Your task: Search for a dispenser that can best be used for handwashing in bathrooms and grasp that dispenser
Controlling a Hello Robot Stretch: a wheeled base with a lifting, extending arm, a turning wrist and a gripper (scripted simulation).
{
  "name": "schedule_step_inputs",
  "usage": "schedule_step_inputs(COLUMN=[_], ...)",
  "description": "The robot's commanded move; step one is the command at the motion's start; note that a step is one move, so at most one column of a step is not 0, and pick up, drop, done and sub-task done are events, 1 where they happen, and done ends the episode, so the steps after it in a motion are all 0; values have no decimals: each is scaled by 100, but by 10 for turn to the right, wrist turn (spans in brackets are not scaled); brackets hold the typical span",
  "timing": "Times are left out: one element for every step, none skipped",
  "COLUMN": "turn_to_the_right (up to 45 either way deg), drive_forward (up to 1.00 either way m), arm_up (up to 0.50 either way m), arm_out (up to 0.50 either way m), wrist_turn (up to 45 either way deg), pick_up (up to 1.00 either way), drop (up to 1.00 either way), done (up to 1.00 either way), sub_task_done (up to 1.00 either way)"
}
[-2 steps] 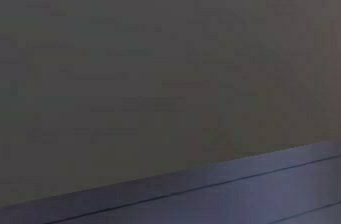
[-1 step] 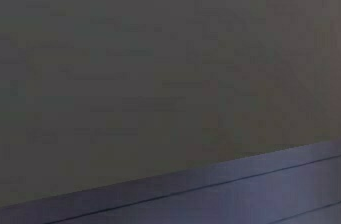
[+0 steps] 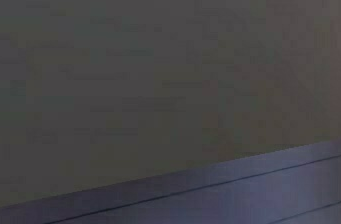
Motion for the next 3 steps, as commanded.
schedule_step_inputs(turn_to_the_right=[0, 0, 0], drive_forward=[0, 0, 0], arm_up=[0, 0, 0], arm_out=[0, 0, 0], wrist_turn=[210, 0, 0], pick_up=[0, 100, 0], drop=[0, 0, 0], done=[0, 0, 100], sub_task_done=[0, 0, 0])
